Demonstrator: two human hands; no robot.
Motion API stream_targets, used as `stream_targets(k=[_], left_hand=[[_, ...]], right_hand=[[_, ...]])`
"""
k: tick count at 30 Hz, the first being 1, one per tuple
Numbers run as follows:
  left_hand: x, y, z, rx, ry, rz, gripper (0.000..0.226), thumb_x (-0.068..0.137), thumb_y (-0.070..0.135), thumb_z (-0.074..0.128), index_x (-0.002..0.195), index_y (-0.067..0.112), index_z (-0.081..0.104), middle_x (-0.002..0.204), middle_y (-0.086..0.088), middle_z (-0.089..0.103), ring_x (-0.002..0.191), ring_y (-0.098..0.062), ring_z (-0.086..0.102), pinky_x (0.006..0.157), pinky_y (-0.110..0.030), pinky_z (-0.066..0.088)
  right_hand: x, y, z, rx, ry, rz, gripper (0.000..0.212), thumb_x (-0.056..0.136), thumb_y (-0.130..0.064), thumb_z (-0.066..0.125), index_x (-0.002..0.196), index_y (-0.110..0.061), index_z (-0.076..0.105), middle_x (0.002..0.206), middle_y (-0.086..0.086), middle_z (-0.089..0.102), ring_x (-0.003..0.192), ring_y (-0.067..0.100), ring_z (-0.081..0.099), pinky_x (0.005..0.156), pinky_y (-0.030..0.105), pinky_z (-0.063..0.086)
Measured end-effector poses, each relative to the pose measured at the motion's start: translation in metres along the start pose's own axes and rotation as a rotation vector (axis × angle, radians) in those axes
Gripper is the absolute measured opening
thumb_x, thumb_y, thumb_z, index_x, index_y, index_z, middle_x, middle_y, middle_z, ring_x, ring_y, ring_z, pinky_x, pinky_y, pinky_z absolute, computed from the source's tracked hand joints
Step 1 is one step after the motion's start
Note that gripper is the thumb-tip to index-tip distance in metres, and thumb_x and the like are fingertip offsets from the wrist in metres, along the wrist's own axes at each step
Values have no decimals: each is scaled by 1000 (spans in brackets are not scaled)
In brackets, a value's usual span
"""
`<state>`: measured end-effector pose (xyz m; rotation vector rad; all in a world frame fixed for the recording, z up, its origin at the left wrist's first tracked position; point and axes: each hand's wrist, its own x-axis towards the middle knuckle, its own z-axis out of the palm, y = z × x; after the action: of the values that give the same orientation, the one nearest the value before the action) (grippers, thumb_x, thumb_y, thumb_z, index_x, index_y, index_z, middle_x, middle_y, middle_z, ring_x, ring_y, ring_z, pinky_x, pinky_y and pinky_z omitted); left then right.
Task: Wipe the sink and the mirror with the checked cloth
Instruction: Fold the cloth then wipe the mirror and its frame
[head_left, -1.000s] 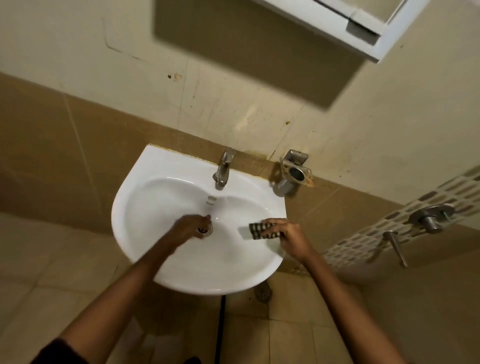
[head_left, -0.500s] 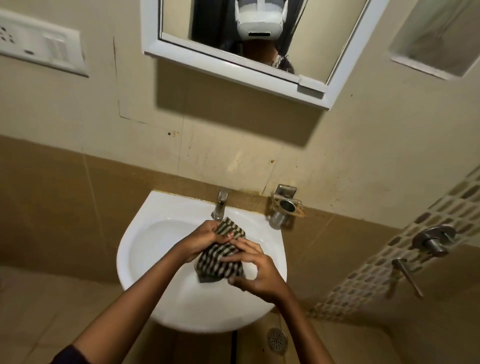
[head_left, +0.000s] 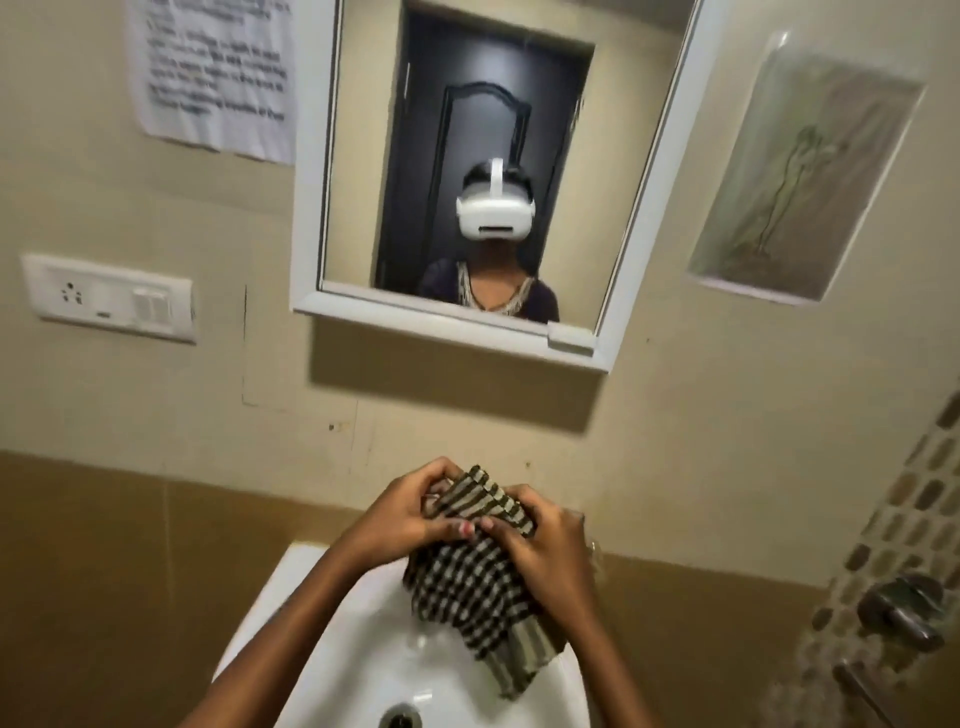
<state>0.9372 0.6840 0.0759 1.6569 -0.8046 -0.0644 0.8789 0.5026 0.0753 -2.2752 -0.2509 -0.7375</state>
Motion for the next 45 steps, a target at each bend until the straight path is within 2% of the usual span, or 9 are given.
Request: stream_targets(k=[5,12,16,20,24,26,31,36,45], left_hand=[[40,50,-34,48,204,114,19,73,13,77,82,17,61,59,12,55,56,-2,48,58,-19,45],[141,173,-78,543,739,365,11,74,34,74,79,25,69,71,13,67,65,-8,59,60,-19,47],[189,233,-99,719,772,462,7,79,33,68,85,30,69,90,9,71,81,-12,64,69,-28,51],[222,269,-106,681,802,600,5,83,22,66,85,25,69,90,6,67,77,-5,58,68,-20,49],[244,294,-112,745,748,740,8,85,22,65,91,20,70,91,4,63,72,0,52,61,-8,36],[249,307,-120,752,697,836,15,87,17,62,100,17,67,98,2,62,81,-3,56,69,-11,45],[249,313,-172,635,846,1032,36,88,12,57,122,21,53,121,2,52,94,3,54,80,-9,49],[256,293,-242,834,1318,785,47,91,31,51,133,21,36,138,-8,44,124,-25,44,102,-47,36],[268,292,-253,705,1372,687,60,93,43,41,144,17,21,145,-12,36,125,-32,45,90,-45,46]], right_hand=[[88,-57,-53,-260,216,-189,22,75,-16,77,95,-25,71,95,-7,67,90,11,59,80,24,50],[182,-143,-96,-159,711,-114,46,74,-18,78,93,-27,38,76,-4,54,65,18,53,60,23,38],[224,-160,-106,34,865,-127,44,83,-3,66,92,-26,30,69,-5,52,58,12,55,47,10,34],[260,-175,-87,69,828,-122,30,89,-9,55,113,-19,39,95,7,64,91,23,63,72,33,55],[302,-182,-65,-206,711,-45,85,82,-25,66,147,-19,11,147,11,35,139,29,28,117,47,19],[325,-182,-67,-450,682,-45,96,80,-32,68,150,-18,2,154,10,26,143,29,18,118,49,9],[385,-206,-112,-537,746,-284,46,97,-45,29,135,-21,40,141,10,46,136,29,29,115,53,5],[443,-257,-185,-629,822,-494,44,100,-41,24,142,-30,30,145,5,41,138,27,27,116,53,10],[490,-368,-129,-968,594,-554,51,97,-36,29,145,-19,26,149,12,37,138,41,30,109,63,17]])
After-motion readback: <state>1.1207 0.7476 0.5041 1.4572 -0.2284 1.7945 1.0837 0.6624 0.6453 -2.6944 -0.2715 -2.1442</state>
